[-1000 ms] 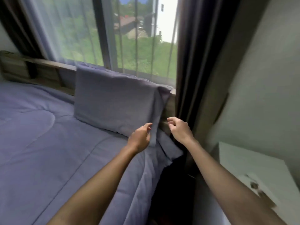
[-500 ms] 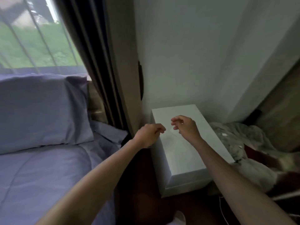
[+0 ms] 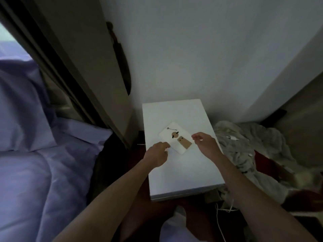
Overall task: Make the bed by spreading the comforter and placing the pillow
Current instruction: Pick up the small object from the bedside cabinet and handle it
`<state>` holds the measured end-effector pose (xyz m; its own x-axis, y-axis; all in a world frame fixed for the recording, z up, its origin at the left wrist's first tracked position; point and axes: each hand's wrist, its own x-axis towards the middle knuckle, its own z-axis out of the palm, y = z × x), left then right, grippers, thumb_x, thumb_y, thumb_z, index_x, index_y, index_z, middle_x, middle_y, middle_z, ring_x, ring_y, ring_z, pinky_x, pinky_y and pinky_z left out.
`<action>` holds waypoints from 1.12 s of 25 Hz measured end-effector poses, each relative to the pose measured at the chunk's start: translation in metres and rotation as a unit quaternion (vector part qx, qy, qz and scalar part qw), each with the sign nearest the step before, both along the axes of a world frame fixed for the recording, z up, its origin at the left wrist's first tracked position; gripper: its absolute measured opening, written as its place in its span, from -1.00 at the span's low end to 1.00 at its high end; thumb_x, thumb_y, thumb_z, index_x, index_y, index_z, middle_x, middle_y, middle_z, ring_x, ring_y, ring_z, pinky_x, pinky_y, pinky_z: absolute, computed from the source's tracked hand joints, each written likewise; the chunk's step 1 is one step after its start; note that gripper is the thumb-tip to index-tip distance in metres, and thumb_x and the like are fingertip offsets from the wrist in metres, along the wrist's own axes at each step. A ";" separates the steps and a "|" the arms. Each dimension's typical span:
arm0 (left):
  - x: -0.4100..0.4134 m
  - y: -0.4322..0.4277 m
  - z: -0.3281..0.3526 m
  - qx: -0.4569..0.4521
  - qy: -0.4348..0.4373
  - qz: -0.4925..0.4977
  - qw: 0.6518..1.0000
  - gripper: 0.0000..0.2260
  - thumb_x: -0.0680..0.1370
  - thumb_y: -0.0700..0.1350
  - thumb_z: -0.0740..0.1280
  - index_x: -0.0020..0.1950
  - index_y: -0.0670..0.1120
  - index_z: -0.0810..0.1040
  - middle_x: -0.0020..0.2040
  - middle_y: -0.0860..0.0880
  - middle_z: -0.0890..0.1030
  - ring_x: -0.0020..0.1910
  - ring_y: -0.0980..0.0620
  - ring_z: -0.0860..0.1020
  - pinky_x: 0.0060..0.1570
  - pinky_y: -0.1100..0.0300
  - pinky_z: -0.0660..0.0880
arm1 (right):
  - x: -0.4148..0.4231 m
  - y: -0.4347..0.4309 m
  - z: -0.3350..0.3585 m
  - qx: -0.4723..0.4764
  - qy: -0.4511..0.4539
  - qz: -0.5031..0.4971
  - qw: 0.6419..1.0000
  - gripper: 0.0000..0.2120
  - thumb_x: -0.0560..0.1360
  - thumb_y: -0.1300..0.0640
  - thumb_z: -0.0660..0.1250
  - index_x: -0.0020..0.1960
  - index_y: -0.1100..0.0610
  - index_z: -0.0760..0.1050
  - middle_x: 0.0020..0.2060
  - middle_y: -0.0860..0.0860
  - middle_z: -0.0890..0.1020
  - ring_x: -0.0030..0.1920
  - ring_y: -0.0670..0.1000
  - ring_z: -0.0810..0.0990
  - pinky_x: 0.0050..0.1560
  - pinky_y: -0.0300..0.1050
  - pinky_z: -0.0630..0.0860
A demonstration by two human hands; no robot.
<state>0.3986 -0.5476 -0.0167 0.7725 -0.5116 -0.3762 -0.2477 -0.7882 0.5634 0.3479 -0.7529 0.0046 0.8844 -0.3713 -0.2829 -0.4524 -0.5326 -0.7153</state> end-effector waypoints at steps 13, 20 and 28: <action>0.010 -0.103 -0.085 -0.032 0.169 0.278 0.945 -0.49 0.58 -0.10 0.25 0.47 -0.19 0.16 0.40 -0.17 0.38 0.37 -0.20 0.38 0.30 0.04 0.34 | 0.075 -0.050 -0.113 -0.005 0.166 0.090 0.982 -0.36 0.45 -0.23 0.19 0.40 0.12 0.29 0.38 0.08 0.39 0.38 0.14 0.37 0.34 0.18 0.35; 0.019 -0.122 -0.089 -0.121 0.251 0.464 0.841 -0.53 0.54 -0.07 0.28 0.41 -0.12 0.26 0.29 -0.11 0.48 0.17 -0.09 0.48 0.07 0.13 0.44 | 0.086 -0.049 -0.132 -0.016 0.163 0.061 0.985 -0.46 0.49 -0.11 0.26 0.36 0.18 0.34 0.29 0.18 0.44 0.30 0.25 0.38 0.31 0.07 0.32; 0.026 -0.077 -0.095 -0.200 0.241 0.525 0.792 -0.70 0.56 -0.08 0.32 0.23 -0.22 0.52 0.19 -0.12 0.58 0.16 -0.09 0.53 0.07 0.12 0.48 | 0.084 -0.046 -0.117 0.280 0.195 -0.063 0.938 -0.90 0.50 0.26 0.28 -0.14 0.08 0.45 -0.19 0.01 0.56 -0.16 0.00 0.51 -0.17 -0.15 0.41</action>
<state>0.4248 -0.6249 -0.1115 0.6671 0.1654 -0.7264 0.7449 -0.1524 0.6495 0.4320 -0.7985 -0.1122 0.6319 -0.1617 -0.7580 -0.7722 -0.0473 -0.6336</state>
